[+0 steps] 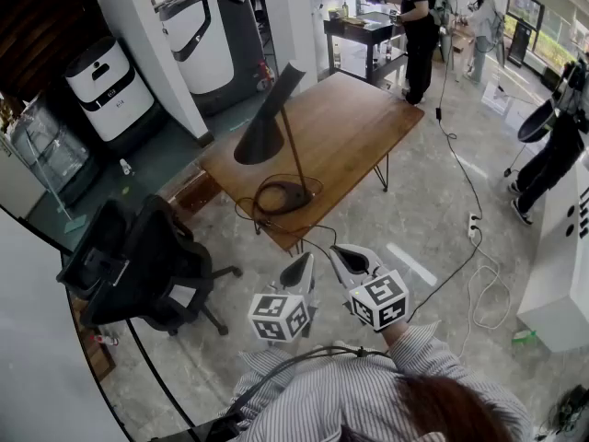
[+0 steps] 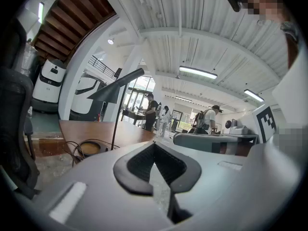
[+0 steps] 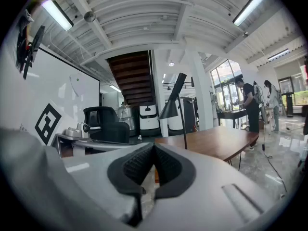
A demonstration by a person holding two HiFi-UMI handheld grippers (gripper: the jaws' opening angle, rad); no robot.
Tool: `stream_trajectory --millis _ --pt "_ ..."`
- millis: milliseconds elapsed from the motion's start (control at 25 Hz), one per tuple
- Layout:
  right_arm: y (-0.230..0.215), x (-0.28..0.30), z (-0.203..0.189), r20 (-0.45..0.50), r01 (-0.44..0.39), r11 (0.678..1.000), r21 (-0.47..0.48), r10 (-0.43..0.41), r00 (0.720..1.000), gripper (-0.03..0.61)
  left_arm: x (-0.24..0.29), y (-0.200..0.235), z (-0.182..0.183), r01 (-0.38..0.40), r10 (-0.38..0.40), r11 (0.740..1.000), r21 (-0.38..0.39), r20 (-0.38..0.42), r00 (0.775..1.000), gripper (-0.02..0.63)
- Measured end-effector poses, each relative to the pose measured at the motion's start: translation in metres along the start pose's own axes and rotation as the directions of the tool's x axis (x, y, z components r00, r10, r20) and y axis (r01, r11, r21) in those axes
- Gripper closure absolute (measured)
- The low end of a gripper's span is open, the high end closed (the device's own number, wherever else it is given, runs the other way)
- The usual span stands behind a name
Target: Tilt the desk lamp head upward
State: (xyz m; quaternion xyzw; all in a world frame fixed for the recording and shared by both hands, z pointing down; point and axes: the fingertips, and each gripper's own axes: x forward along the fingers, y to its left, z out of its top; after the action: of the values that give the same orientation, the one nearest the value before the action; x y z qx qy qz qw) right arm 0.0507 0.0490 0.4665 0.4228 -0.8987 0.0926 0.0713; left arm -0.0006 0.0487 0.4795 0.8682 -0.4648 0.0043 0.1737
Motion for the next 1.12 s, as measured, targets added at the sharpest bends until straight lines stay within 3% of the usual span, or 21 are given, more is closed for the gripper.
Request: stream_trajectory --millis 560,760,1120 --pt "-0.003 0.003 -0.001 -0.008 0.004 1.000 -0.001 -0.004 1.000 0.577 0.004 0.001 -0.004 0.015 -0.015 0.999 -0.034 -0.010 1.000 0.609" --pt "-0.012 0.003 0.006 0.042 0.017 1.000 0.009 -0.017 0.999 0.577 0.010 0.005 -0.001 0.023 -0.023 0.997 -0.069 0.005 1.000 0.609" --pt "-0.034 0.014 0.005 0.054 -0.008 1.000 0.003 0.007 0.999 0.577 0.027 0.020 0.003 -0.016 0.020 0.993 -0.117 0.031 0.999 0.609"
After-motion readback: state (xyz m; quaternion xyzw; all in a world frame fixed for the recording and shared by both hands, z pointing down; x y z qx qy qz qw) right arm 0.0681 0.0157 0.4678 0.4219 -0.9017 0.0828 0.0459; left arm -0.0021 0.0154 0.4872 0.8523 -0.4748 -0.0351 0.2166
